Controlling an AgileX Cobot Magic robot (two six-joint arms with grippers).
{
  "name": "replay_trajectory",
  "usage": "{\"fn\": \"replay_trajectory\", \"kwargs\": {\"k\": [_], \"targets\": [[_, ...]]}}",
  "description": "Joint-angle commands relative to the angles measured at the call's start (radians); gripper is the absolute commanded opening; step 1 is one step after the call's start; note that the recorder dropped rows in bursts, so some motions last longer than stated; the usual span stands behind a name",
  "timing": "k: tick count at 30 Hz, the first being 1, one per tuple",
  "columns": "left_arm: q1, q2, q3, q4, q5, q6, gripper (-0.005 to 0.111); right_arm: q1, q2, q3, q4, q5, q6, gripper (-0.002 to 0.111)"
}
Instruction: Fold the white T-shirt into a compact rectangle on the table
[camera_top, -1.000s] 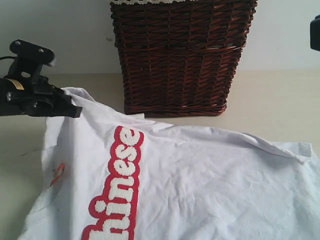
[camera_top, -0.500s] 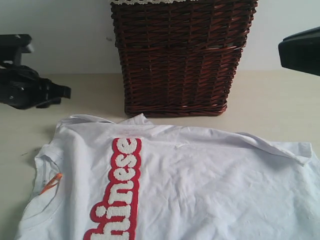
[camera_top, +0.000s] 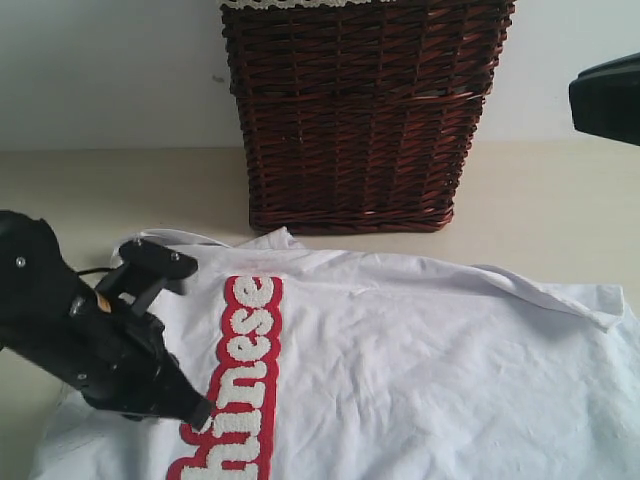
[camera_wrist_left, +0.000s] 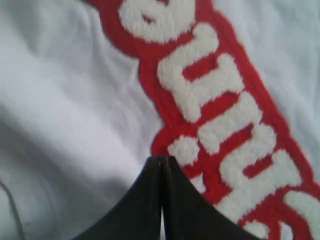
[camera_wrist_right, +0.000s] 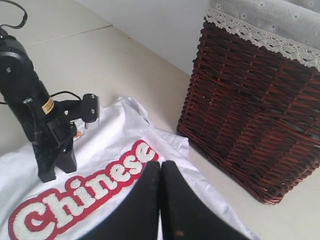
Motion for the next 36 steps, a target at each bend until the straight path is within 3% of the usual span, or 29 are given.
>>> {"fn": "replay_trajectory", "kwargs": {"k": [1,13,18,21,25,29,34,36], "targets": [[0.028,0.031,0.04,0.076,-0.044,-0.088,0.0,-0.006,-0.005,0.005,-0.008,0.0,0.003,0.0],[0.297,0.18,0.028,0.108,-0.098,-0.124,0.0,-0.006,-0.005,0.005,-0.008,0.0,0.003,0.0],[0.396,0.2,-0.013,0.141,0.038,-0.153,0.0,-0.006,-0.005,0.005,-0.008,0.0,0.003,0.0],[0.441,0.2,-0.019,0.287,0.127,-0.301,0.0,-0.006,-0.005,0.005,-0.008,0.0,0.003,0.0],[0.467,0.2,-0.019,0.466,0.212,-0.472,0.0,-0.006,-0.005,0.005,-0.035,0.013,0.011,0.0],[0.467,0.187,-0.03,0.478,0.204,-0.487,0.0,-0.006,0.016,0.01,-0.089,0.04,0.041,0.0],[0.465,0.101,-0.062,0.478,0.19,-0.52,0.0,-0.006,0.098,0.064,-0.305,0.048,0.266,0.0],[0.465,0.038,-0.081,0.478,0.192,-0.523,0.0,-0.006,0.148,0.064,-0.328,0.056,0.271,0.005]]}}
